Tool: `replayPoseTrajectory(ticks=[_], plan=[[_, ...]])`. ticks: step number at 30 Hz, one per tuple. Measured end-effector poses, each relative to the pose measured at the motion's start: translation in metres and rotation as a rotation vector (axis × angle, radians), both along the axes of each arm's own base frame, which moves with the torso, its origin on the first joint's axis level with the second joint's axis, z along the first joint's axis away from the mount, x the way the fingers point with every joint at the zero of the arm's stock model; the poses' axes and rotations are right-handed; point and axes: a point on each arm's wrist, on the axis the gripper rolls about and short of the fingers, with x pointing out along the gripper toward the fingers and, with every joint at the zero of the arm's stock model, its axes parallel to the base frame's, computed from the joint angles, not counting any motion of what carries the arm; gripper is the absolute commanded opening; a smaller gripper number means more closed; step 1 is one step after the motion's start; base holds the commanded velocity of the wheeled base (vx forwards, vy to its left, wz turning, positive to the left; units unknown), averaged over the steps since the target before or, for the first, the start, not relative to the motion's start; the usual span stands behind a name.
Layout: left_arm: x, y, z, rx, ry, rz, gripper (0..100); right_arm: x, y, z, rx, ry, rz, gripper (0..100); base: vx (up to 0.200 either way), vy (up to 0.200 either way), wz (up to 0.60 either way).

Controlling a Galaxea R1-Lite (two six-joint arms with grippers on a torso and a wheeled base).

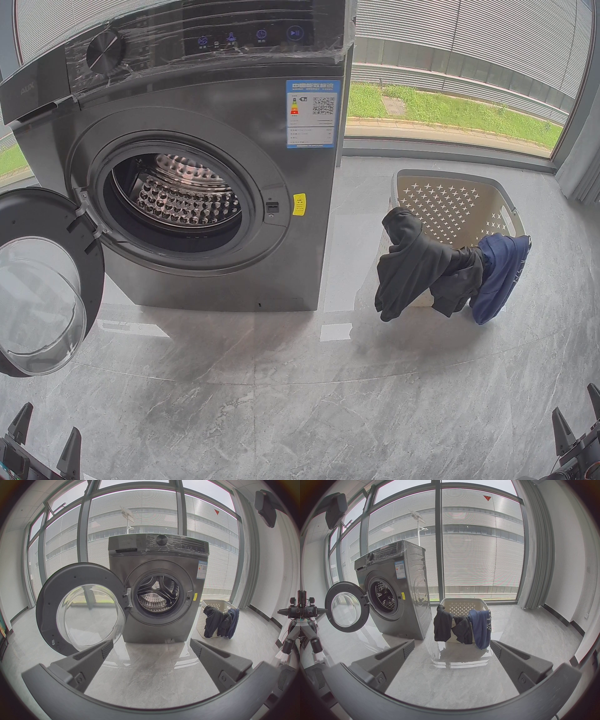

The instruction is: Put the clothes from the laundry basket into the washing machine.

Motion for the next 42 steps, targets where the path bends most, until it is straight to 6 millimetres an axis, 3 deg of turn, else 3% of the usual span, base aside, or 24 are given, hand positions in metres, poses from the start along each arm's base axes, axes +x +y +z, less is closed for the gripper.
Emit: replayPoseTrajectory(ticks=[15, 21, 33, 42], plan=[[0.0, 0.0, 0.0001, 0.0, -0.001, 0.0, 100, 0.0, 0.0, 0.0, 0.0, 0.0, 0.0, 100, 0.0, 0.0, 0.0], [0.0, 0.0, 0.0001, 0.0, -0.001, 0.0, 100, 0.0, 0.0, 0.0, 0.0, 0.001, 0.0, 100, 0.2, 0.0, 0.0], [0.0, 0.0, 0.0001, 0.001, -0.001, 0.001, 100, 0.0001, 0.0, 0.0, 0.0, 0.001, 0.0, 100, 0.0, 0.0, 0.0], [0.0, 0.0, 0.0001, 0.0, -0.001, 0.001, 100, 0.0001, 0.0, 0.0, 0.0, 0.002, 0.0, 100, 0.0, -0.2, 0.0]])
